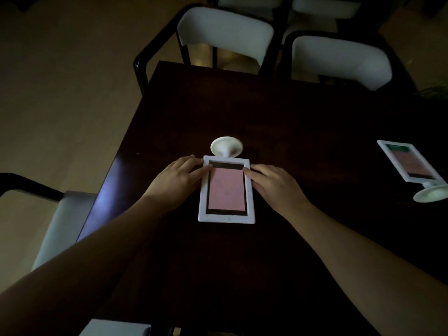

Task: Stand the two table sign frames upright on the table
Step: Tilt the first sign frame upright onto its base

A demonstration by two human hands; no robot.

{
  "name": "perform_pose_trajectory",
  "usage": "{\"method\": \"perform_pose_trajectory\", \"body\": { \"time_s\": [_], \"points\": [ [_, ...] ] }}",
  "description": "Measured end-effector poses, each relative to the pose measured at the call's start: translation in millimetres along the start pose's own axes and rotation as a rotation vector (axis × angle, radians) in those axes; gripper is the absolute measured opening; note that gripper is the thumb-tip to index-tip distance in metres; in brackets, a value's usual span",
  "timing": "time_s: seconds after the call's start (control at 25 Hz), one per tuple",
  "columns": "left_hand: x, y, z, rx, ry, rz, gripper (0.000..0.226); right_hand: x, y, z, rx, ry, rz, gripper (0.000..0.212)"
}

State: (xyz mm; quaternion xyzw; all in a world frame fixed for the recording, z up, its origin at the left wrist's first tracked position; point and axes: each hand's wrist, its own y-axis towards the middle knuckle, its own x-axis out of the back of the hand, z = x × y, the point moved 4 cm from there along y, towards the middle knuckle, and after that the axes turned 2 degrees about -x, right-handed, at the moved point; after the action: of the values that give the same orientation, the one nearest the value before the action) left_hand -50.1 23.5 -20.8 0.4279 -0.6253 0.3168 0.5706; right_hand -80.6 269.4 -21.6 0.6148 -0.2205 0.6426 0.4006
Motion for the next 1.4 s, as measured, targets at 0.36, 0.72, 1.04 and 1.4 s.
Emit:
{"method": "perform_pose_trajectory", "body": {
  "time_s": [0.36,0.72,1.04,1.4],
  "points": [
    [35.0,17.1,14.2,0.099,-0.293,-0.095,0.036,34.2,26.7,2.8,-0.177,0.348,-0.150,0.025],
    [30.9,43.4,18.9,0.324,-0.503,-0.050,0.026,12.7,44.7,-11.2,-0.454,0.428,-0.084,0.013],
    [1.0,11.5,9.4,0.505,-0.228,0.035,0.083,-9.1,12.5,-3.4,-0.651,0.397,0.094,0.061],
    [-52.9,-11.4,-59.9,0.318,-0.031,0.252,0.092,-48.1,-12.0,50.8,-0.326,0.171,0.454,0.078]
  ]
}}
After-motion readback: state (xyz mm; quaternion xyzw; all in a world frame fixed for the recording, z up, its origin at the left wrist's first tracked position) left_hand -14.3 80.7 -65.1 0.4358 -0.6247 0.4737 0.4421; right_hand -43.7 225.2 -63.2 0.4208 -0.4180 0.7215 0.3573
